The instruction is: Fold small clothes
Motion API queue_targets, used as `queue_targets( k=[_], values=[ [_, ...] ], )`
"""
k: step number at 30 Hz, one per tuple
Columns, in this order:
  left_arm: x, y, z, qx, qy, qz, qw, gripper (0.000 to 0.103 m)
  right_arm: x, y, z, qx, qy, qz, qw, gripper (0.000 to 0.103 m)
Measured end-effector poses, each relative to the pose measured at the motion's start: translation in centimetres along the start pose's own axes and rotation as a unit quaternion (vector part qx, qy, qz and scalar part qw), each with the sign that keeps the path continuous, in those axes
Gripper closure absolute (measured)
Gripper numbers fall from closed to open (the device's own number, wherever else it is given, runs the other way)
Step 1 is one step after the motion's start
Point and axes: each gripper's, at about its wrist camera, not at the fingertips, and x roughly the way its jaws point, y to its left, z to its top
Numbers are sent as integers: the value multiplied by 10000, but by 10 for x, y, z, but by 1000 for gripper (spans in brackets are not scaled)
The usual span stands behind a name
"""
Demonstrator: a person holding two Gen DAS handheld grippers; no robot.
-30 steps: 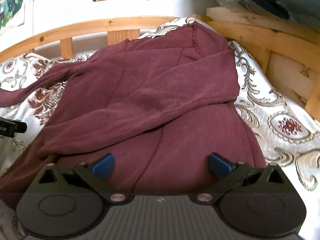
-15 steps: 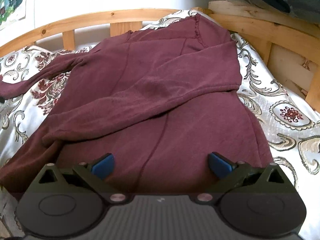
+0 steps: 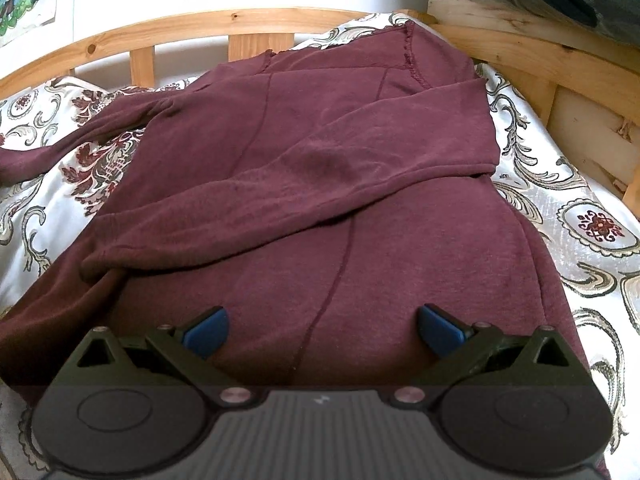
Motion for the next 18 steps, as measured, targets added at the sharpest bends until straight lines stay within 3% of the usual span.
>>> queue_targets(
  k=[3, 6, 10, 14, 18],
  values=[
    [-10, -5, 1, -10, -153, -18, 9999, 97, -2, -1, 0, 24, 12, 48, 10000, 0],
    [-27, -20, 3, 414, -610, 6, 9973, 98, -4, -2, 2, 80, 24, 88, 9999, 0],
    [-55, -51, 10, 1008, -1113, -429, 9877, 98, -7, -5, 3, 215, 17, 139, 9997, 0],
    [-95, -92, 13, 1549, -1582, -1086, 9691, 98, -11, -11, 5, 348, -8, 125, 9993, 0],
    [-138, -136, 0, 2166, -1912, -1841, 9395, 98, -13, -15, 8, 372, -69, 42, 9993, 0]
  ],
)
